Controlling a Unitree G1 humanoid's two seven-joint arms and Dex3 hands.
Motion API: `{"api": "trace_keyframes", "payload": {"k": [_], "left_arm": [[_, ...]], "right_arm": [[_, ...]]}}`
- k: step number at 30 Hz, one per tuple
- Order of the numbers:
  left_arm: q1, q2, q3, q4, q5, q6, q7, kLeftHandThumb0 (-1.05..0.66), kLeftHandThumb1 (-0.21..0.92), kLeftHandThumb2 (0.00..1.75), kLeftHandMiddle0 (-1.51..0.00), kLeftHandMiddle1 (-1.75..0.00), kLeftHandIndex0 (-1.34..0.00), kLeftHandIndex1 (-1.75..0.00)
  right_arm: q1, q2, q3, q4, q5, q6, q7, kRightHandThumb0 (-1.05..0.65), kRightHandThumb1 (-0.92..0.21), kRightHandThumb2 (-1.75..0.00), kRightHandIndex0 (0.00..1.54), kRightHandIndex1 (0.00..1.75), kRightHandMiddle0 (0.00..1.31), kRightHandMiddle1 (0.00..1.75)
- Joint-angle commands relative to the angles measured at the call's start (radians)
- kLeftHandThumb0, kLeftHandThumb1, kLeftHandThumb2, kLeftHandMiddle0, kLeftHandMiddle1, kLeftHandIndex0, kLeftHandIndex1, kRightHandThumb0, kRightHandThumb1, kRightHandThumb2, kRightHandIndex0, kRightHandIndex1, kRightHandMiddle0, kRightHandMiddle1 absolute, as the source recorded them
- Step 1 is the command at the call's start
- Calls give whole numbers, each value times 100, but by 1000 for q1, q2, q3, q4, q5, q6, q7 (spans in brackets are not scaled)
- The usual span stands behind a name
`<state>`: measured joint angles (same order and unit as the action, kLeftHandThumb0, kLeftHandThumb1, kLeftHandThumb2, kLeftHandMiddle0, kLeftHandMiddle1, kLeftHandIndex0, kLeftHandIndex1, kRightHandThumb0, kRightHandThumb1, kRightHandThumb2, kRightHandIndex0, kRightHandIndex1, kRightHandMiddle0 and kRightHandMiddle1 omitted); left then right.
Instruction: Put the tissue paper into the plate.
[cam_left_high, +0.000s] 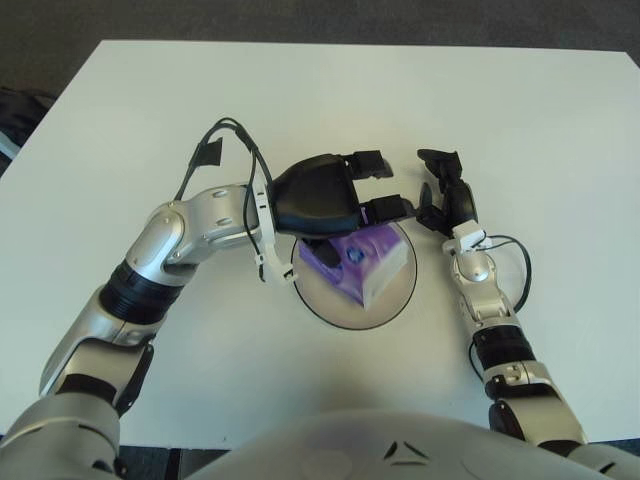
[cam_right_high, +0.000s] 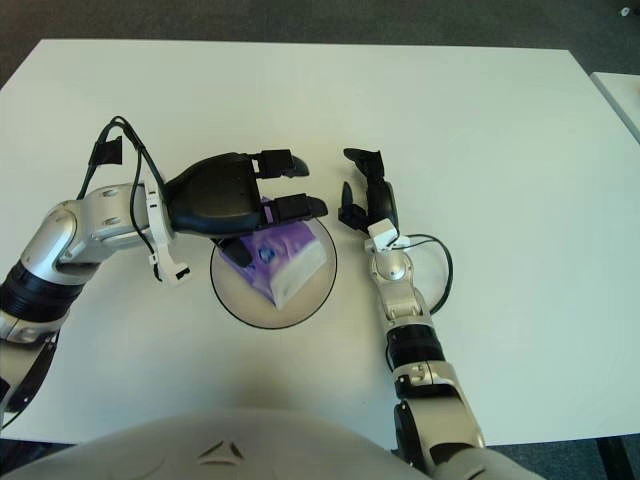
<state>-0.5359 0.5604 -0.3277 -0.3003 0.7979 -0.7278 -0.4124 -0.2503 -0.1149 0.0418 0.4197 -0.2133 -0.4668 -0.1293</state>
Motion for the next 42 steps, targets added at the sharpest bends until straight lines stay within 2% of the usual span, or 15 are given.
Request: {"api": "trace_keyframes", "payload": {"k": [1, 4, 8, 10, 12, 13, 14, 15, 17, 22, 25, 29, 35, 38, 42], "left_arm": [[17, -6, 0, 28, 3, -23, 53, -105, 92, 65, 0, -1, 0, -1], [10, -4, 1, 38, 17, -42, 74, -105, 92, 63, 0, 0, 0, 0], [-4, -6, -5, 65, 3, -71, 90, -105, 92, 64, 0, 0, 0, 0], [-8, -4, -8, 77, -7, -83, 91, -105, 92, 64, 0, 0, 0, 0], [-10, -3, -8, 82, -6, -90, 94, -105, 92, 65, 0, 0, 0, 0], [-12, -1, -6, 82, -2, -94, 96, -105, 92, 65, 0, 0, 0, 0], [-13, 0, -5, 83, 0, -97, 98, -105, 92, 65, 0, 0, 0, 0], [-15, 1, -2, 86, 2, -102, 101, -105, 92, 65, 0, 0, 0, 0], [-17, 3, 4, 95, -3, -113, 109, -105, 92, 65, 0, 0, 0, 0], [-21, 4, 9, 117, -27, -123, 110, -105, 92, 65, 0, 0, 0, 0], [-29, 15, 12, 126, -44, -125, 97, -105, 92, 64, 0, 0, 0, 0], [-31, 29, 16, 130, -75, -120, 78, -105, 92, 61, 0, 0, 0, 0], [-24, 49, 29, 122, -112, -95, 50, -105, 92, 58, 0, 0, 0, 0], [-15, 62, 37, 116, -140, -72, 28, -105, 92, 59, 0, 0, 0, 0], [-2, 76, 45, 123, -183, -35, 1, -105, 92, 60, 0, 0, 0, 0]], "right_arm": [[220, 21, 25, 258, 45, -253, 41, -72, -92, -88, 6, 67, 0, 88], [247, -2, -13, 175, 147, -172, 146, -79, -92, -89, 6, 37, 0, 62], [297, -13, -38, 89, 233, -113, 221, -88, -92, -88, 3, 20, 0, 31], [264, -111, -6, -127, 53, 157, 220, -87, -92, -97, 2, 16, 0, 22], [238, -200, 24, -204, -50, 202, 254, -79, -92, -112, 1, 14, 0, 14], [237, -121, -14, 15, 124, -31, 360, -76, -92, -115, 1, 14, 0, 12], [238, -57, -45, 174, 254, -197, 437, -77, -92, -111, 5, 15, 0, 23], [211, -17, -73, 315, 303, -226, 448, -77, -92, -109, 8, 16, 0, 30], [187, 0, -71, 315, 284, -127, 387, -80, -92, -106, 9, 15, 0, 36], [259, -25, -67, 7, 270, 97, 313, -88, -92, -102, 8, 12, 0, 34], [173, -17, -74, 37, 263, 144, 283, -91, -92, -99, 9, 12, 0, 32], [115, 2, -69, 87, 240, 162, 239, -93, -92, -96, 16, 15, 0, 39], [186, 16, -55, -4, 241, 166, 228, -94, -92, -93, 28, 22, 0, 62], [173, 22, -61, 98, 231, 58, 220, -93, -92, -93, 31, 24, 0, 72], [156, 34, -62, 152, 186, -14, 152, -84, -92, -91, 30, 42, 0, 94]]}}
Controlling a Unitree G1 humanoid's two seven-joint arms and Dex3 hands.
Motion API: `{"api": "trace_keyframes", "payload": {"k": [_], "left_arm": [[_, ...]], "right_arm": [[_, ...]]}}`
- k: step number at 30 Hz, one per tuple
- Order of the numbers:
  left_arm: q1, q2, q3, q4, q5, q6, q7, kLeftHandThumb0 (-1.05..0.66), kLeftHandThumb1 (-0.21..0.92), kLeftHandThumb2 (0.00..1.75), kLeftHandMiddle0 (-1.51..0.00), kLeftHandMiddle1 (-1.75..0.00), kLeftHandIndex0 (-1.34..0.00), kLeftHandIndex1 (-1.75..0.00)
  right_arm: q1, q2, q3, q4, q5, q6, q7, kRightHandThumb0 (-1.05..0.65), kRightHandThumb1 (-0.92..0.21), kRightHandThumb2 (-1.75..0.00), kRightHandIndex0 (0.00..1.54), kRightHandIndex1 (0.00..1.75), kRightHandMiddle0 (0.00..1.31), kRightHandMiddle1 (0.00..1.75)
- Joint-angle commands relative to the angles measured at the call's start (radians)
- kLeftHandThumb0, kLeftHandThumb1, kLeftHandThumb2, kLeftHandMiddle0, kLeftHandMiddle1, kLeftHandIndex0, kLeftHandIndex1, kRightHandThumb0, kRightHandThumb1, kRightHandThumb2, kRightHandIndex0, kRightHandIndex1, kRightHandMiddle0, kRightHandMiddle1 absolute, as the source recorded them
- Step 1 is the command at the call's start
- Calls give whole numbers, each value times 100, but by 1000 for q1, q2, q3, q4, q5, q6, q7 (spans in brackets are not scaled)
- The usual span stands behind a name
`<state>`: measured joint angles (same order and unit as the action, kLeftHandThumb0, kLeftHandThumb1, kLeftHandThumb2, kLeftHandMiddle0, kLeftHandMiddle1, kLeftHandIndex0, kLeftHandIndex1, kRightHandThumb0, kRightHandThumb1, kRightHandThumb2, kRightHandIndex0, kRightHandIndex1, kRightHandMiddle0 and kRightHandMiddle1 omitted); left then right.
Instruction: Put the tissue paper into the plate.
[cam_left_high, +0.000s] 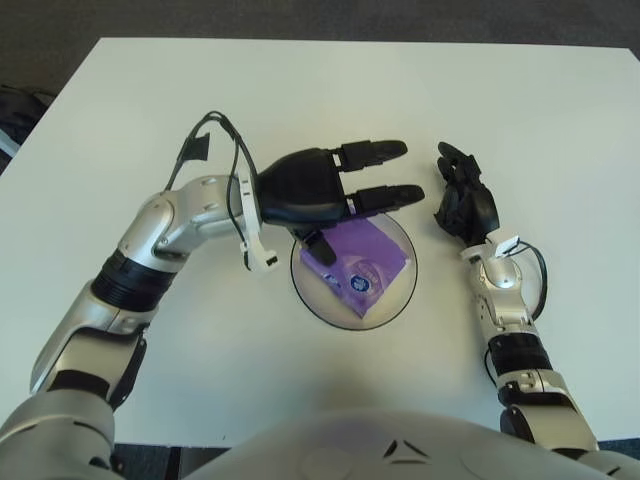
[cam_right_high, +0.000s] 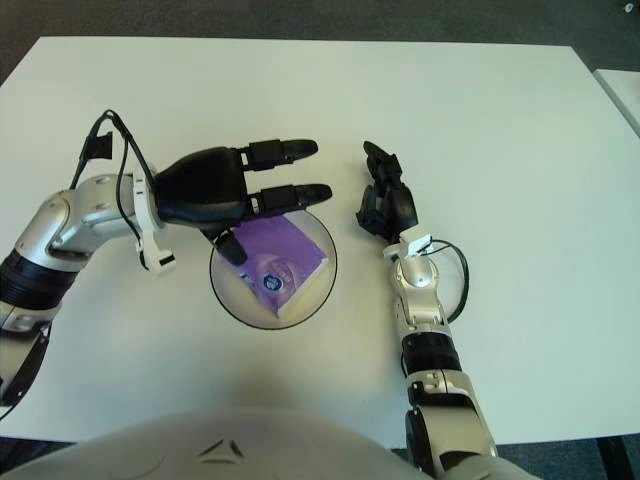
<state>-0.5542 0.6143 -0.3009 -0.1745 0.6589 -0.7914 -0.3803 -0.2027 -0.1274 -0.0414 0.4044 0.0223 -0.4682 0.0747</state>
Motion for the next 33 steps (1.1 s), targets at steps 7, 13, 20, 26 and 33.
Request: {"api": "trace_keyframes", "payload": {"k": [7, 13, 20, 26, 33], "left_arm": [[13, 39, 35, 54, -55, 37, -22, -105, 92, 59, 0, 0, 0, 0], [7, 47, 57, 99, -26, 37, 10, -105, 92, 53, 0, 0, 0, 0], [28, 46, 87, 111, -24, 66, 31, -105, 92, 56, 0, 0, 0, 0], [60, 43, 119, 123, -59, 104, 41, -105, 92, 64, 0, 0, 0, 0], [100, 9, 165, 170, -90, 138, 113, -105, 92, 70, 0, 0, 0, 0]], "right_arm": [[98, 53, 41, 116, -107, 88, -127, -67, -92, -92, 25, 60, 0, 108], [126, 74, 44, 3, -104, 207, -149, -59, -92, -92, 21, 60, 0, 107], [145, 85, 39, -48, -90, 278, -151, -56, -92, -91, 21, 58, 0, 114], [156, 85, 39, -73, -86, 306, -142, -58, -92, -92, 21, 57, 0, 112], [164, 82, 42, -93, -82, 323, -133, -59, -92, -92, 22, 55, 0, 108]]}}
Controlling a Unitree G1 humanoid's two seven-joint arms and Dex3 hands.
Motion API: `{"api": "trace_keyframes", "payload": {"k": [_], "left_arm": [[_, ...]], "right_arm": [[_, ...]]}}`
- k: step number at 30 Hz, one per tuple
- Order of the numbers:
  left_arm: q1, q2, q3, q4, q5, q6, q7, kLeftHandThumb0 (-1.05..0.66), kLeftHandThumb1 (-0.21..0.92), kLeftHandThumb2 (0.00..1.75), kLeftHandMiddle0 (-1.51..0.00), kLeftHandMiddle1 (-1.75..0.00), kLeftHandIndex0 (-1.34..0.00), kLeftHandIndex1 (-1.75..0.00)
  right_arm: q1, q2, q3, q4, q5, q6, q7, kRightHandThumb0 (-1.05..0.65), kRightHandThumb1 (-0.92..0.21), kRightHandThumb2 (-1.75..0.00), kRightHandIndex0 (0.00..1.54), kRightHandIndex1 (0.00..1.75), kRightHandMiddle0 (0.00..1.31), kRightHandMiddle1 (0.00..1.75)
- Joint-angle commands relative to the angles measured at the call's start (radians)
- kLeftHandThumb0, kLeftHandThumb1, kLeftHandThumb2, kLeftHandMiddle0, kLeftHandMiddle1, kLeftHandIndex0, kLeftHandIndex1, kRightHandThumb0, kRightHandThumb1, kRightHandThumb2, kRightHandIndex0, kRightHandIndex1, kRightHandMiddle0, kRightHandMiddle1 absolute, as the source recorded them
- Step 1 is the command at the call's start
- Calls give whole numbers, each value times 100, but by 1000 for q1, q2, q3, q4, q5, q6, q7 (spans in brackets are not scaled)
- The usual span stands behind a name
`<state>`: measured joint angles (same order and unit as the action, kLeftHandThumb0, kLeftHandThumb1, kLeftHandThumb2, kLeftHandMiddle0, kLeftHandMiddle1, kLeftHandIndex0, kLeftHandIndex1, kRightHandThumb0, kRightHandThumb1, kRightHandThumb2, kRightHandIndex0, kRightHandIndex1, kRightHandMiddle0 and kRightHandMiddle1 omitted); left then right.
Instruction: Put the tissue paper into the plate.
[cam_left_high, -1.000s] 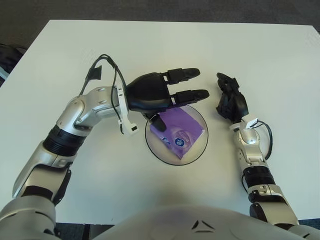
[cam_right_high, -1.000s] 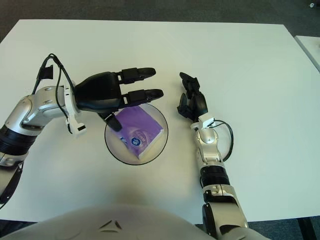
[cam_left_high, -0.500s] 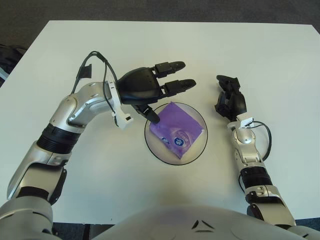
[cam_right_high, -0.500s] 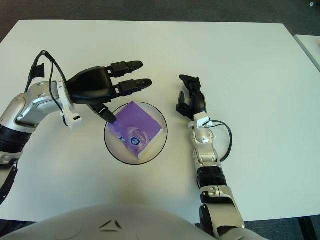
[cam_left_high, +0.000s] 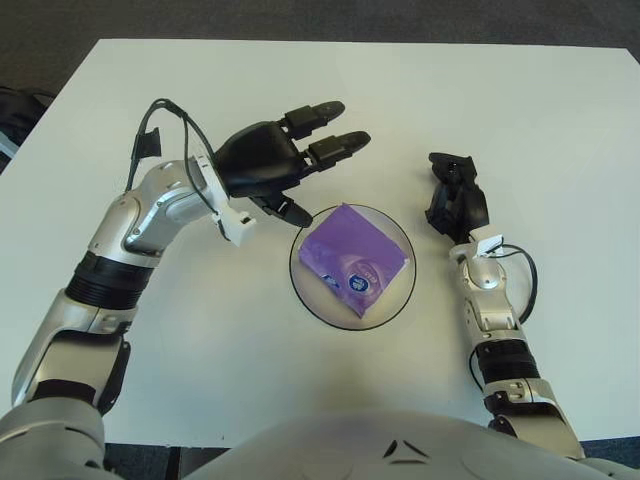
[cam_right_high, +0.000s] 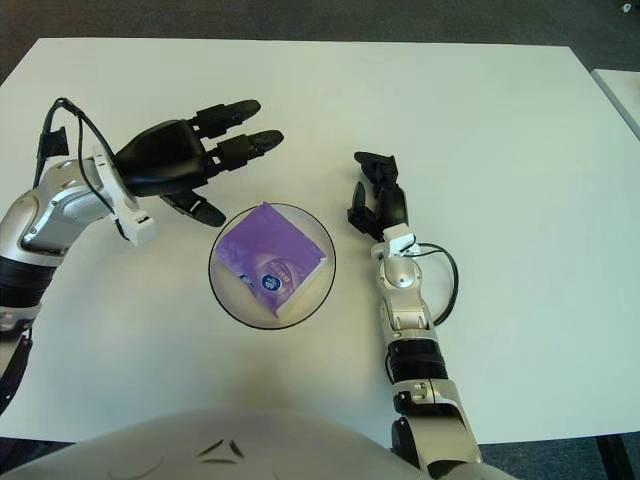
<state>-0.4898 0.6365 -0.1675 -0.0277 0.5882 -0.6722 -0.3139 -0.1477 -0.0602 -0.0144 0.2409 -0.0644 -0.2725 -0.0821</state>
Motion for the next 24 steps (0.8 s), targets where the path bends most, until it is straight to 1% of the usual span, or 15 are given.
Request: {"api": "trace_keyframes", "payload": {"k": [1, 5, 7, 9, 10, 11, 12, 13, 14, 16, 19, 20, 22, 23, 24], "left_arm": [[40, -16, 37, 27, -20, 20, 59, -105, 92, 71, 0, 0, 0, 0], [72, -37, 66, 46, -57, 34, 103, -105, 92, 70, 0, 0, 0, 0], [144, -39, 104, 54, -142, 21, 116, -101, 92, 70, 0, 0, 0, 0], [217, -49, 130, 45, -286, 22, 88, -95, 92, 73, 0, 0, 0, 0], [236, -70, 133, 40, -365, 44, 67, -93, 92, 73, 0, 0, 0, 0], [216, -105, 135, 104, -427, 61, 56, -88, 92, 77, 0, 0, 0, 0], [196, -128, 135, 153, -460, 72, 51, -87, 92, 87, 0, 0, 0, 0], [182, -141, 134, 186, -481, 78, 47, -86, 92, 90, 0, 0, 0, 0], [140, -165, 146, 286, -484, 82, 67, -86, 92, 95, 0, 0, 0, 0], [91, -208, 165, 402, -493, 87, 110, -88, 92, 105, -2, -1, 0, 0], [75, -257, 187, 471, -526, 81, 142, -92, 92, 110, -4, -2, -1, -1], [104, -279, 198, 456, -551, 81, 151, -93, 92, 111, -4, -2, -1, -1], [206, -321, 213, 351, -584, 97, 180, -98, 92, 114, -7, -3, -4, -3], [278, -349, 215, 298, -575, 95, 209, -98, 92, 114, -8, -4, -5, -3], [323, -367, 215, 266, -564, 95, 229, -99, 92, 115, -9, -4, -5, -8]], "right_arm": [[111, 15, 15, 68, 6, 129, 24, -59, -92, -92, 22, 55, 0, 108], [117, 15, 13, 58, 9, 133, 29, -59, -92, -92, 22, 55, 0, 107], [119, 14, 12, 54, 12, 136, 32, -59, -92, -91, 22, 54, 0, 106], [121, 13, 11, 50, 12, 140, 34, -59, -92, -91, 22, 53, 0, 106], [122, 13, 11, 48, 12, 141, 34, -59, -92, -91, 22, 53, 0, 106], [123, 13, 10, 47, 12, 142, 35, -59, -92, -91, 22, 53, 0, 106], [123, 13, 9, 45, 11, 142, 36, -59, -92, -91, 22, 53, 0, 106], [124, 13, 9, 44, 11, 143, 36, -59, -92, -91, 22, 53, 0, 106], [124, 13, 9, 43, 10, 143, 36, -59, -92, -91, 22, 53, 0, 106], [126, 11, 9, 40, 9, 145, 36, -59, -92, -91, 22, 52, 0, 106], [128, 9, 9, 34, 9, 151, 37, -59, -92, -91, 22, 52, 0, 106], [129, 8, 10, 31, 8, 153, 38, -59, -92, -92, 22, 52, 0, 106], [132, 8, 10, 27, 7, 156, 38, -59, -92, -92, 22, 52, 0, 106], [133, 8, 10, 25, 6, 158, 38, -59, -92, -92, 22, 52, 0, 106], [134, 7, 9, 23, 6, 159, 38, -59, -92, -92, 22, 52, 0, 106]]}}
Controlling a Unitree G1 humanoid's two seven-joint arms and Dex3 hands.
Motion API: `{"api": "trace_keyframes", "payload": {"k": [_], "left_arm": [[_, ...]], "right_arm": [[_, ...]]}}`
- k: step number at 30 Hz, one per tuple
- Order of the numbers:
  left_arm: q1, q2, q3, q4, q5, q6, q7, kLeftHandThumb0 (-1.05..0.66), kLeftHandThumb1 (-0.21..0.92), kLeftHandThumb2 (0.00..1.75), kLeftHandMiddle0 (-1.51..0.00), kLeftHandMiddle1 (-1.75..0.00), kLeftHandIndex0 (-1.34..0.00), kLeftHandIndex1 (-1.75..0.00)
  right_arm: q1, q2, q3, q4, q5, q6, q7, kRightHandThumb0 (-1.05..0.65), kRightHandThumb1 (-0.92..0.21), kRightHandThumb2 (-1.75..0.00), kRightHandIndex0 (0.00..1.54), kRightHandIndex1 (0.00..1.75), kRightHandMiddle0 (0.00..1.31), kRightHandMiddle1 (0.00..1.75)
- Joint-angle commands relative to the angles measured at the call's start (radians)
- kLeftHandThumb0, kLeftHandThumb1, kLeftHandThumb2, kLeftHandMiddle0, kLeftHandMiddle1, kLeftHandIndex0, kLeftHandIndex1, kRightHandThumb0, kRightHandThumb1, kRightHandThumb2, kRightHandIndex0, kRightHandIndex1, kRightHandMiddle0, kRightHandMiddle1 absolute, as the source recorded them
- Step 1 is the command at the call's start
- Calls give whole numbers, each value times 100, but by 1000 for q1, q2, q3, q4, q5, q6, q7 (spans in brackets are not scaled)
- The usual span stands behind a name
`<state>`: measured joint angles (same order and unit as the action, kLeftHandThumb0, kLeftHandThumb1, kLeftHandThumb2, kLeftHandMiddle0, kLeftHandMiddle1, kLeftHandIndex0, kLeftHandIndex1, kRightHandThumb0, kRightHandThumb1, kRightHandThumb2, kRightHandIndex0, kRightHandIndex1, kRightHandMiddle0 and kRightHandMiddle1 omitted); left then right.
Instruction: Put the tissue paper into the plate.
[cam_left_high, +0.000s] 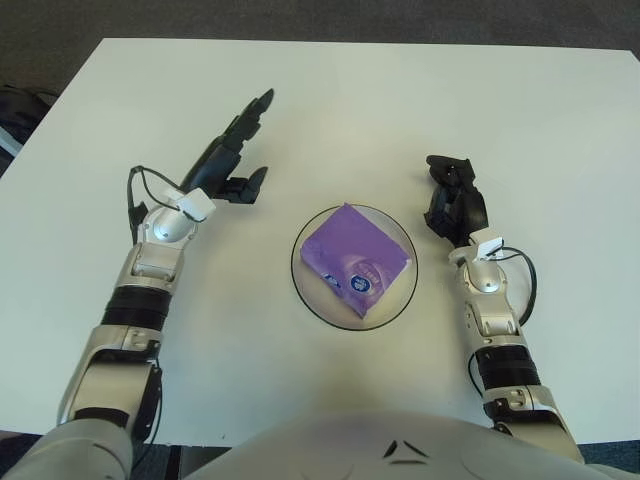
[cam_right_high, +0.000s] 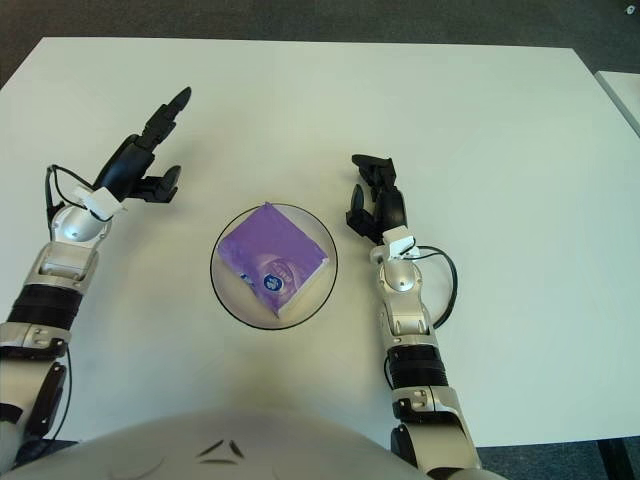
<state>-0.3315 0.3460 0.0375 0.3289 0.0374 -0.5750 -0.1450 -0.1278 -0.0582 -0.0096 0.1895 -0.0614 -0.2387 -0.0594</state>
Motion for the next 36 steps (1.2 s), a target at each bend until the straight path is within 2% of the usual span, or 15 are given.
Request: {"api": "trace_keyframes", "payload": {"k": [1, 4, 8, 12, 16, 22, 36], "left_arm": [[190, -97, 12, -120, 5, 26, 88, -99, 92, 115, -11, -3, -3, -16], [226, -131, 14, -185, 37, 102, 134, -98, 92, 115, -13, -3, -1, -29], [266, -182, 17, -232, 62, 186, 178, -93, 92, 114, -13, -3, 0, -37], [294, -238, 7, -227, 89, 228, 231, -84, 92, 111, -14, -2, 0, -43], [302, -293, -9, -133, 107, 224, 290, -76, 92, 107, -15, -3, 0, -50], [293, -308, 5, 8, 83, 172, 300, -72, 92, 105, -17, -3, 0, -56], [309, -302, 22, 45, 45, 159, 285, -76, 92, 105, -17, -3, 0, -52]], "right_arm": [[115, 6, 5, 74, 2, 126, 14, -59, -92, -92, 22, 52, 0, 106], [116, 6, 5, 73, -1, 126, 12, -59, -92, -92, 22, 51, 0, 107], [117, 4, 6, 75, -3, 126, 13, -59, -92, -92, 22, 51, 0, 107], [118, 3, 7, 76, -3, 125, 16, -59, -92, -92, 23, 51, 0, 107], [118, 2, 8, 79, -5, 123, 15, -59, -92, -93, 23, 51, 0, 107], [118, 3, 9, 80, -8, 118, 11, -59, -92, -93, 23, 51, 0, 107], [120, 7, 14, 70, -8, 128, 11, -59, -92, -92, 24, 51, 0, 107]]}}
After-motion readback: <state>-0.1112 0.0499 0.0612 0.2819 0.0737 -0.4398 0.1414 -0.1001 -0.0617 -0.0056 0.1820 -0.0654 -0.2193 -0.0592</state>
